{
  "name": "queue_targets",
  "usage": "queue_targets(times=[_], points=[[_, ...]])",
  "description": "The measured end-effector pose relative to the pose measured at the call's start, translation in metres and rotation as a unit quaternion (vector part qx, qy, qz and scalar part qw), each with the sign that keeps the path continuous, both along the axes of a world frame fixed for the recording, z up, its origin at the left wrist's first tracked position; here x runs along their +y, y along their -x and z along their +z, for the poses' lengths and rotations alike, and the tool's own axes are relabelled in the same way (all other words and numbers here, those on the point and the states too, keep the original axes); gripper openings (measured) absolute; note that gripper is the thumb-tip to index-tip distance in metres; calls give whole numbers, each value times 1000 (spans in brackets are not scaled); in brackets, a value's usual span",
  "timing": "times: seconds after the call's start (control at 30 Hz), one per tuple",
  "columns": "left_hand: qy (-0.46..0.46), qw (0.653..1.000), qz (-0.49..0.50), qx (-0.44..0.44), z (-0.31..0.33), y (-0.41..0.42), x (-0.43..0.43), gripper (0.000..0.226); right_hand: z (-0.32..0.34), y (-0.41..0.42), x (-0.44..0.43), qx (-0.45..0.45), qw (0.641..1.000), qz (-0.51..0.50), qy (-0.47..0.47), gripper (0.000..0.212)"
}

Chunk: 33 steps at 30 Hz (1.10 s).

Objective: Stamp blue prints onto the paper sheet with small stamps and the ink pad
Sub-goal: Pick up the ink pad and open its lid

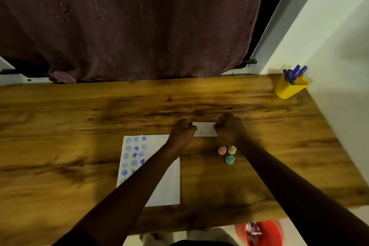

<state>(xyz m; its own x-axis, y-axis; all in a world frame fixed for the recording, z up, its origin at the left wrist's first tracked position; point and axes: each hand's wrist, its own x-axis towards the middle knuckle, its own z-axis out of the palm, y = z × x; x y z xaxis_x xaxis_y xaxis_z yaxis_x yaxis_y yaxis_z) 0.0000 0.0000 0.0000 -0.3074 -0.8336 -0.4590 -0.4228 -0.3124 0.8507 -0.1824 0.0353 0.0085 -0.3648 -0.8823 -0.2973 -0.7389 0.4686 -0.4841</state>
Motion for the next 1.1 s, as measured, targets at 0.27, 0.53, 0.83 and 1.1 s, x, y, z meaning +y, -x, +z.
queue_targets(times=[0.27, 0.53, 0.83, 1.1], points=[[-37, 999, 14, -9, 2, 10, 0, 5, -6, -4, -2, -19, 999, -8, -44, 22], [-38, 995, 75, 55, 6, -10, -1, 23, 4, -23, -1, -27, 1000, 3, -12, 31], [20, 983, 158, 88, 44, -113, 8, 34, 39, -121, -3, -103, 989, 75, 79, 47], [20, 968, 235, 82, 34, -238, 46, 34, 19, -236, -3, -145, 972, 174, 55, 51]])
